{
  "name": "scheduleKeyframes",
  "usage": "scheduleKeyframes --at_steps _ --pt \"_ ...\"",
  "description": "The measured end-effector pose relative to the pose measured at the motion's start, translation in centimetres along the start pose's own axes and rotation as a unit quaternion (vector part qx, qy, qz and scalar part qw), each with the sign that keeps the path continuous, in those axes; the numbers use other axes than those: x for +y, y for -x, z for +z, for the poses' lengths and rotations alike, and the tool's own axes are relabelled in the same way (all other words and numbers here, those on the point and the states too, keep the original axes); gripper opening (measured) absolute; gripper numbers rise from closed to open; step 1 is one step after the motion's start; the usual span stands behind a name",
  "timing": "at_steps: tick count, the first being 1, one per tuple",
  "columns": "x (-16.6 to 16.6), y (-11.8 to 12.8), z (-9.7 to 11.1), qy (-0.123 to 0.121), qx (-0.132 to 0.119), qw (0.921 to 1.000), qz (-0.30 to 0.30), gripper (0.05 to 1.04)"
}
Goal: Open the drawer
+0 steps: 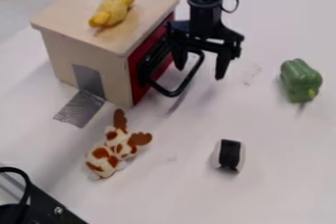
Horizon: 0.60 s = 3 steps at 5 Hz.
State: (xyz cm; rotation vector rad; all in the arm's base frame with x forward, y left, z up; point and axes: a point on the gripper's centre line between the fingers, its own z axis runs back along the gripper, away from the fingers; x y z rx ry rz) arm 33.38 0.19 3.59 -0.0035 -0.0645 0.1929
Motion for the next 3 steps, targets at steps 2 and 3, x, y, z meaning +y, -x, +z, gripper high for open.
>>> scheduleKeyframes --at_steps 2,3 --pt "-0.69 0.61 -2.42 -0.009 0.028 0.9993 -0.024 0.674" --pt "-0.76 0.68 -2.45 -0.01 0.028 0.9993 -0.02 0.377"
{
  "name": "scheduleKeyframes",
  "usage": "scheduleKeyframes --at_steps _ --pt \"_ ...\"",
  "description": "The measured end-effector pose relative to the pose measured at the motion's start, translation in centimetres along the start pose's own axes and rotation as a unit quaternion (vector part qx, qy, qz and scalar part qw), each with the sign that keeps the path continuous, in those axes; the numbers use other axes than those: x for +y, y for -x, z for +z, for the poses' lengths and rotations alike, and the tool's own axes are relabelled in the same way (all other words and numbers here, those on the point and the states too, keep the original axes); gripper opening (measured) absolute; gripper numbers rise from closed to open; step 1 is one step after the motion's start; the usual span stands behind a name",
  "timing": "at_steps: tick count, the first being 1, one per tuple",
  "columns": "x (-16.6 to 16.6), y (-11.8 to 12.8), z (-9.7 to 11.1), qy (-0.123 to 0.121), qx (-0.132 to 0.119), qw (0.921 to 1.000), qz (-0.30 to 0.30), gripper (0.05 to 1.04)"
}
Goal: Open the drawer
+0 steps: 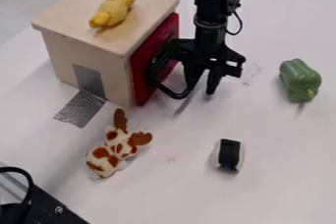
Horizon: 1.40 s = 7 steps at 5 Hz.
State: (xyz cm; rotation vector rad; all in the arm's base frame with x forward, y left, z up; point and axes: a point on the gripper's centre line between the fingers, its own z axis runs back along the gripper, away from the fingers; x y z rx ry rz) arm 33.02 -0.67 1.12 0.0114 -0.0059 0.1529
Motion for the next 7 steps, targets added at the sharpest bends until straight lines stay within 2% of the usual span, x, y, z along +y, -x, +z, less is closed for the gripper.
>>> scheduleKeyframes --at_steps 1,2,4,6,7 --pt "-0.7 0.1 0.0 0.0 -0.001 1.0 -0.008 0.17" --pt "-2.4 0.5 0.0 0.008 0.001 0.9998 -0.017 0.122" --pt "-6.0 1.4 0.3 0.023 0.009 0.9992 -0.032 0.12" --pt "-6.7 0.9 0.5 0.034 0.014 0.9992 -0.013 0.145" --pt "-7.1 1.0 0.5 0.023 0.011 0.9997 -0.006 0.355"
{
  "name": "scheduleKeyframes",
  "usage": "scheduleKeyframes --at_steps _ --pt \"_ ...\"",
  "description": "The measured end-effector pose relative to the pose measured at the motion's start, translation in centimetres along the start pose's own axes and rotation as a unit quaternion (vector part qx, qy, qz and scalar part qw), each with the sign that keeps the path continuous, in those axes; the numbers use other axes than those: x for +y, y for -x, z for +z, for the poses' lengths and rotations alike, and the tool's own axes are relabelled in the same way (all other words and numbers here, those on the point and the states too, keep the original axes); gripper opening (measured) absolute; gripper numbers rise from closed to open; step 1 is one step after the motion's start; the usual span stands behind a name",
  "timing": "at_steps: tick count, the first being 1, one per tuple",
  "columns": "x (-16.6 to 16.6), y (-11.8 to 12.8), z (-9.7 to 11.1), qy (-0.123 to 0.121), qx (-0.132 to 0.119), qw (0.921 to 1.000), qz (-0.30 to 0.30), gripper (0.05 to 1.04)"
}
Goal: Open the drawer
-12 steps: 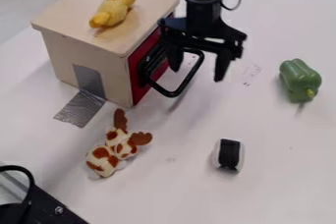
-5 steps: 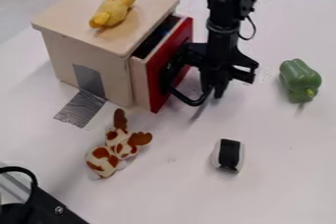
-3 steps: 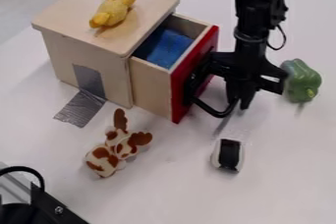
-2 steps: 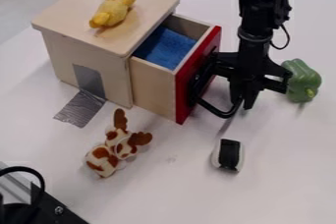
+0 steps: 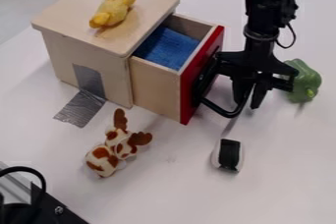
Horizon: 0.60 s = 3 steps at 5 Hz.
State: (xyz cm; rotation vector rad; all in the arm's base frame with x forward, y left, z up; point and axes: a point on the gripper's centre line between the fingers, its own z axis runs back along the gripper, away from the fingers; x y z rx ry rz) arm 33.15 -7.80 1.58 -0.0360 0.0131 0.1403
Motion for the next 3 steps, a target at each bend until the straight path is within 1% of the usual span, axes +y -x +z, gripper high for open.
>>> scheduleKeyframes --at_steps 1,2,3 --pt "-0.7 0.0 1.0 -0.022 -0.009 0.9997 -0.012 0.692" --pt "-1.5 -0.5 4.7 -0.024 -0.053 0.9981 -0.018 0.958" --pt "-1.5 -0.1 7.3 -0.019 -0.07 0.9973 -0.014 0.997"
